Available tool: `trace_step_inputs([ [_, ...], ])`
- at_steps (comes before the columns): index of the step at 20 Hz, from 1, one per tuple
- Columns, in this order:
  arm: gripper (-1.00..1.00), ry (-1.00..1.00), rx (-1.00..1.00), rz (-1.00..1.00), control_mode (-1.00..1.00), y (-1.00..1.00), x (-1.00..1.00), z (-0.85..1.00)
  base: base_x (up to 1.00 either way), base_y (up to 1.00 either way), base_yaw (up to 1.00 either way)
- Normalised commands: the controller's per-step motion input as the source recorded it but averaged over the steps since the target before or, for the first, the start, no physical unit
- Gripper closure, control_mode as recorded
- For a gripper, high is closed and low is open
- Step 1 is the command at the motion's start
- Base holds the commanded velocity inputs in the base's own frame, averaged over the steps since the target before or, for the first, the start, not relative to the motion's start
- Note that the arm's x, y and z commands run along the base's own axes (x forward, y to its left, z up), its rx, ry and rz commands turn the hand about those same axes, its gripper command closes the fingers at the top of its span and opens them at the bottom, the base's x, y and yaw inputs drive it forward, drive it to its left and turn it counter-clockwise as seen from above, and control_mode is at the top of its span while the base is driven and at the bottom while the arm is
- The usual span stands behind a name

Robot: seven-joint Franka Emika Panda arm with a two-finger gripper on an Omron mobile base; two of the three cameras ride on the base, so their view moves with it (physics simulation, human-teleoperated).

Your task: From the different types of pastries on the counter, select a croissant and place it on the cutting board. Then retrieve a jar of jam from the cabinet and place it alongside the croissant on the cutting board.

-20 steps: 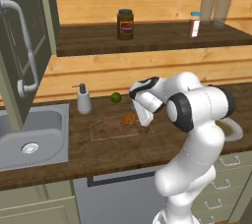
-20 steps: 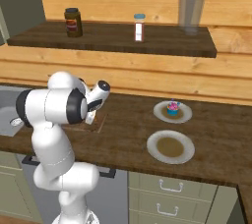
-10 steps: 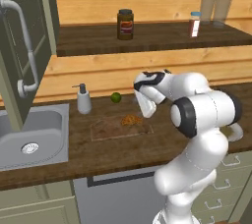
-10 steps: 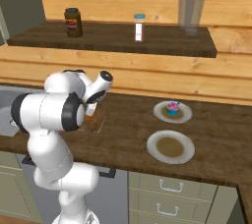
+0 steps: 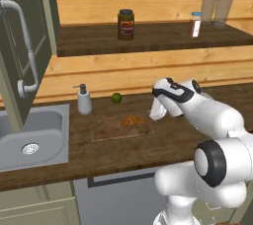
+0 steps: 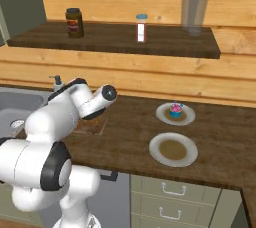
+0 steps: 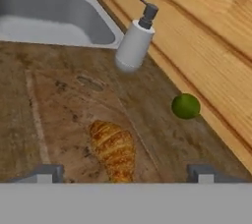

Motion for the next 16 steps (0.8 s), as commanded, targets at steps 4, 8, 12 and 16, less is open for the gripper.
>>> trace_step_inputs([
  [4,-1.0,0.0,0.22,-0.64,-1.0,-0.01,-0.36,0.64,0.0,0.0,0.0],
  [8,-1.0,0.0,0.23,-0.64,-1.0,-0.18,-0.45,0.59,0.0,0.0,0.0],
  [12,-1.0,0.0,0.24,-0.61,-1.0,-0.24,-0.62,0.66,0.0,0.0,0.0],
  [16,-1.0,0.0,0.26,-0.58,-1.0,-0.12,-0.71,0.95,0.0,0.0,0.0],
])
